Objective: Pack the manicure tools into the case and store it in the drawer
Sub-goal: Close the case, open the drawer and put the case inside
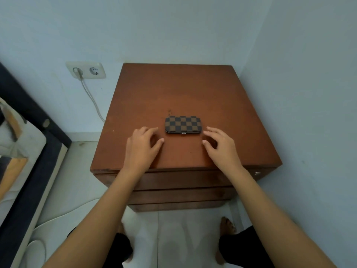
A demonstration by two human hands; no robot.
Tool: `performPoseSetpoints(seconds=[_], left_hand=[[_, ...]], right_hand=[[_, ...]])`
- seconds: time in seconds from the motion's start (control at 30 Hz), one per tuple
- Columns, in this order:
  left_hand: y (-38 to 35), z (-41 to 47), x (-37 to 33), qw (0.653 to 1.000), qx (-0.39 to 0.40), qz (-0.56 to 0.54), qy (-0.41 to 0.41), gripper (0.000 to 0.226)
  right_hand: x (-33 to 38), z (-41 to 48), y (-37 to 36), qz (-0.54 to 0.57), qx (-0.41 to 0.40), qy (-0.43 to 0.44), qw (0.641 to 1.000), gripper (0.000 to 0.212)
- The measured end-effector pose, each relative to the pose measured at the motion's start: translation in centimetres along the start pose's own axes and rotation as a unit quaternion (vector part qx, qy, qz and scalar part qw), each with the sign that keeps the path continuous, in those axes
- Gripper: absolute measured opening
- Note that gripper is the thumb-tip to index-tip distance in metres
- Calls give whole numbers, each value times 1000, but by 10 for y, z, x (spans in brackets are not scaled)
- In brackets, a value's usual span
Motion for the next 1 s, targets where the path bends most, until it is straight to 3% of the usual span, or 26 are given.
performPoseSetpoints(seconds=[0.13,0.27,0.33,0.47,0.6,0.77,1.0], left_hand=[[42,-36,58,992,-108,20,54,41],[53,-70,104,958,-172,-67,218,55],[41,-79,110,948,-171,-129,236,56],[10,-91,118,919,-174,-198,294,54],[-3,-88,125,896,-190,-181,357,54],[-5,-97,122,898,-183,-163,365,41],[-1,-128,93,907,-157,-165,355,44]], right_hand=[[-51,-24,33,3,-126,-60,990,27],[-98,-40,48,95,-256,-207,939,40],[-112,-34,35,156,-230,-276,920,46],[-122,-22,-4,199,-144,-316,917,47],[-130,-17,-13,190,-145,-349,906,47],[-132,-27,-11,185,-163,-371,895,44],[-133,-80,17,203,-217,-375,878,42]])
Point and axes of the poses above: each hand's wrist, its own z-axis towards the middle knuckle, its own y-axis out of the back of the hand, x = y × z, the point moved 4 cm from there along z, towards the middle knuckle, and after that the axes turned 6 degrees about -y, right-handed, at the moved point
